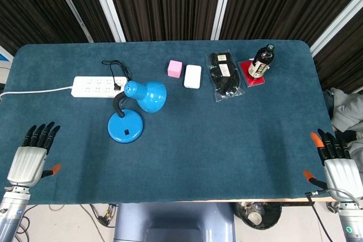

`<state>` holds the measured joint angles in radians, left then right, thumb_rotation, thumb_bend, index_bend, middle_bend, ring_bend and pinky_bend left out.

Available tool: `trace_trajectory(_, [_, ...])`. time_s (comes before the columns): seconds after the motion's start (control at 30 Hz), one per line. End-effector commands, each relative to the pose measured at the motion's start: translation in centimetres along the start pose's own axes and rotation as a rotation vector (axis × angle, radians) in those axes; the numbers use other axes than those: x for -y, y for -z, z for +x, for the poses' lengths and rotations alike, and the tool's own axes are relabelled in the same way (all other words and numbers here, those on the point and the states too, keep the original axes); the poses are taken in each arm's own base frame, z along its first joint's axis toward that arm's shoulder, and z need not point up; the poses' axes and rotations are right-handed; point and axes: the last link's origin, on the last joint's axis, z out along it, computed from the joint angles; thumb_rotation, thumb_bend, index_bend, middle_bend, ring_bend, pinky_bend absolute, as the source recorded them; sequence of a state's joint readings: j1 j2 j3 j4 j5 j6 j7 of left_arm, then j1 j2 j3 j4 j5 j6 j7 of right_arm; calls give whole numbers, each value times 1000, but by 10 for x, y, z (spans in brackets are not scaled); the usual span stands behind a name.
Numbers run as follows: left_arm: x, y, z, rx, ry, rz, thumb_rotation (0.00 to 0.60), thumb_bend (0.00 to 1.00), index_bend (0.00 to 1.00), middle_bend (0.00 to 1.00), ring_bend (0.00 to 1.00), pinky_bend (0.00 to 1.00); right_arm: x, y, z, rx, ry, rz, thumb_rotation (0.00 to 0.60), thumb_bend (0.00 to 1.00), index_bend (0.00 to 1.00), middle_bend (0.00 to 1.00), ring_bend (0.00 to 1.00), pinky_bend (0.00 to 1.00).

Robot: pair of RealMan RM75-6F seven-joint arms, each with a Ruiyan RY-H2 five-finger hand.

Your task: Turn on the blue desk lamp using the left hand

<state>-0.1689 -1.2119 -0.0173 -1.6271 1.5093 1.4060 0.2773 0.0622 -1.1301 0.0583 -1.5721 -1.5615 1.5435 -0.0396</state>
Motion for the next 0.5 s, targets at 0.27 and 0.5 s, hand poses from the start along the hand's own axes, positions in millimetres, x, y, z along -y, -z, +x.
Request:
trace_trajectory(0.27, [-37, -34, 8, 73, -42, -55, 600, 470, 0, 827, 767, 804, -1, 0, 0, 2, -3, 2, 600, 250, 0, 0, 0, 0])
trace_trajectory(0.5, [-80, -60, -6, 203, -40, -94, 600, 525, 0, 878, 815, 825, -1, 0, 1, 2, -14, 0, 600, 250, 0, 0, 0, 0])
